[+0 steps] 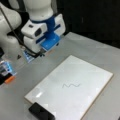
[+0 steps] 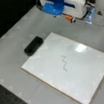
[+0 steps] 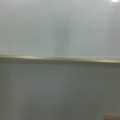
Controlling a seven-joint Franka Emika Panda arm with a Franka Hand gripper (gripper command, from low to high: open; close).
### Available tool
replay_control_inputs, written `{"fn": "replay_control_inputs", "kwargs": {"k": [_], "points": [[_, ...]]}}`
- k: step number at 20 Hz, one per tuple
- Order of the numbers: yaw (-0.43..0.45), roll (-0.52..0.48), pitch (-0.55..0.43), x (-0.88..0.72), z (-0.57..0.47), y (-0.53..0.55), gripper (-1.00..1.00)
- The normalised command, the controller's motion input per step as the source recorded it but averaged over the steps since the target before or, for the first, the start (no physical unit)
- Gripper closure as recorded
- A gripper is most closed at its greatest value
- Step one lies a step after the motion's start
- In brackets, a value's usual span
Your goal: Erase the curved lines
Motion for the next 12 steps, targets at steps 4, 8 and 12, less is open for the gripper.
{"fn": "replay_control_inputs", "kwargs": {"k": [4,8,12], "points": [[0.153,0.003,0.019,0.22,-0.03,-0.42,-1.0],[0.175,-0.087,0.11,0.24,-0.07,-0.36,-1.0],[0.158,-0.164,0.166,0.29,-0.08,-0.34,-1.0]]}}
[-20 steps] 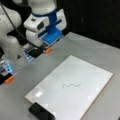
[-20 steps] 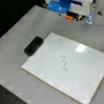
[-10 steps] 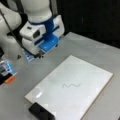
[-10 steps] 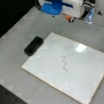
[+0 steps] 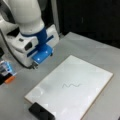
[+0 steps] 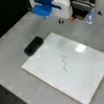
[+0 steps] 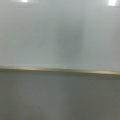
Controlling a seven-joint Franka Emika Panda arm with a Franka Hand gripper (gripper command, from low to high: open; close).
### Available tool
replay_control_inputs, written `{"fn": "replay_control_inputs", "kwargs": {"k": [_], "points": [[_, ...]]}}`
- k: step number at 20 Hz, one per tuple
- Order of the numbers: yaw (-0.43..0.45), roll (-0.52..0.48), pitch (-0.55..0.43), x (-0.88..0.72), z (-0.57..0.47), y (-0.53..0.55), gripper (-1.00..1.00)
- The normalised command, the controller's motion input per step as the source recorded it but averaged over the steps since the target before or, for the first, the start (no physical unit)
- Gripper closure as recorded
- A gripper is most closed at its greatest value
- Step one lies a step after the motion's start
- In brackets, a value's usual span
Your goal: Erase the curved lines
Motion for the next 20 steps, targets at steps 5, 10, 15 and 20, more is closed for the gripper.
{"fn": "replay_control_inputs", "kwargs": {"k": [5,10,15,20], "points": [[0.144,-0.161,0.137,0.28,-0.03,-0.38,-1.0],[0.163,-0.126,0.117,0.24,0.01,-0.39,-1.0],[0.194,-0.059,0.067,0.22,-0.02,-0.35,-1.0],[0.194,0.008,0.002,0.23,-0.08,-0.26,-1.0]]}}
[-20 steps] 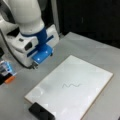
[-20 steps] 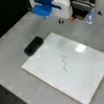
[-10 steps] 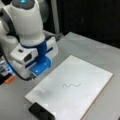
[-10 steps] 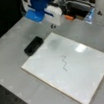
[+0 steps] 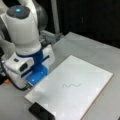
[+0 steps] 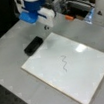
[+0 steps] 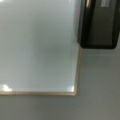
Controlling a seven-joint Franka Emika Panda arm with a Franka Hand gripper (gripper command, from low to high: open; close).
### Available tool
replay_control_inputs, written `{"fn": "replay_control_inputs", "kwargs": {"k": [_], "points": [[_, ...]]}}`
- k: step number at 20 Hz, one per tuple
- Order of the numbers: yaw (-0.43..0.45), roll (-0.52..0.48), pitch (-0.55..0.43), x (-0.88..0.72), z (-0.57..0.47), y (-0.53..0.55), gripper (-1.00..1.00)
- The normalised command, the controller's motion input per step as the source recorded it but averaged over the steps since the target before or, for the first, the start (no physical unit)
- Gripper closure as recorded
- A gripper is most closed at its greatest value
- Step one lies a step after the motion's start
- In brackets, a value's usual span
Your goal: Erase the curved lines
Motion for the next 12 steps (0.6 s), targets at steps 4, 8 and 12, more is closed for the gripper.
{"fn": "replay_control_inputs", "kwargs": {"k": [4,8,12], "points": [[0.18,0.099,0.064,0.23,-0.06,-0.22,-1.0],[0.124,0.122,0.069,0.26,0.02,-0.23,-1.0],[0.085,0.153,0.07,0.32,0.04,-0.24,-1.0]]}}
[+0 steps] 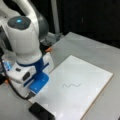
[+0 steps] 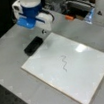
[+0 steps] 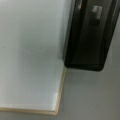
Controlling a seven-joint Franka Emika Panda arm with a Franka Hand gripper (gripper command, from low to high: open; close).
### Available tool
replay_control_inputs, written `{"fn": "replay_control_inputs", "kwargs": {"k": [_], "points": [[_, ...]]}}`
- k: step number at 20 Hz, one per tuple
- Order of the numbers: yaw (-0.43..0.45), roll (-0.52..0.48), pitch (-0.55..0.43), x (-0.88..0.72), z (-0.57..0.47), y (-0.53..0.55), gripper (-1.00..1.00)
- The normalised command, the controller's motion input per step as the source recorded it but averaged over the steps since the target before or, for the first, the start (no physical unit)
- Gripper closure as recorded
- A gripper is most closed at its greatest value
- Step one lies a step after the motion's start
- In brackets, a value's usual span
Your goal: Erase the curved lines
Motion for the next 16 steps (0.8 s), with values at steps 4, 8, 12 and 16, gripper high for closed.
{"fn": "replay_control_inputs", "kwargs": {"k": [4,8,12,16], "points": [[0.056,0.194,0.078,0.37,0.03,-0.25,-1.0],[-0.044,0.254,0.099,0.34,0.07,-0.24,-1.0],[-0.043,0.223,0.103,0.23,0.08,-0.25,-1.0],[-0.051,0.19,0.122,0.17,0.03,-0.25,-1.0]]}}
